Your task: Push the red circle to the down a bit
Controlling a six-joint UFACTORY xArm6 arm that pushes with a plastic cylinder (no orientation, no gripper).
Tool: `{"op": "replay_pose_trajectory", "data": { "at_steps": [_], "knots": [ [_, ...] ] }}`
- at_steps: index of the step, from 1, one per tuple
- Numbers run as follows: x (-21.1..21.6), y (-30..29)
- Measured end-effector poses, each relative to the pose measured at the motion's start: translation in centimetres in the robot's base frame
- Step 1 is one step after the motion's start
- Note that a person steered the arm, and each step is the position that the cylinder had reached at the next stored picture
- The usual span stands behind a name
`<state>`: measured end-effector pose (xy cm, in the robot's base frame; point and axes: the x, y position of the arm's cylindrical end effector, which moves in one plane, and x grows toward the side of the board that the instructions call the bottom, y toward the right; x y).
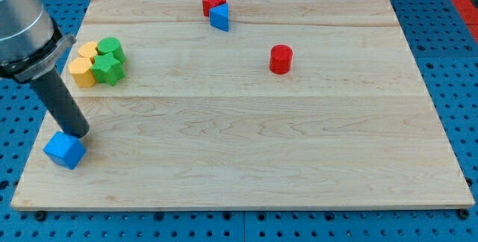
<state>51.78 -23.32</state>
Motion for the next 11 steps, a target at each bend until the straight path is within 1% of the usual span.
{"op": "replay_pose_trajectory", "data": {
  "at_steps": [1, 2, 3, 4, 5, 7, 8, 9, 11],
  "knots": [
    [1.3, -0.8],
    [1.3, -1.2],
    [0.8, 1.2],
    [-1.2, 6.5],
    [-4.0, 15.2],
    [-9.1, 35.2],
    [-14.8, 38.2],
    [-17.6, 36.6],
    [-16.7, 27.0]
  ]
}}
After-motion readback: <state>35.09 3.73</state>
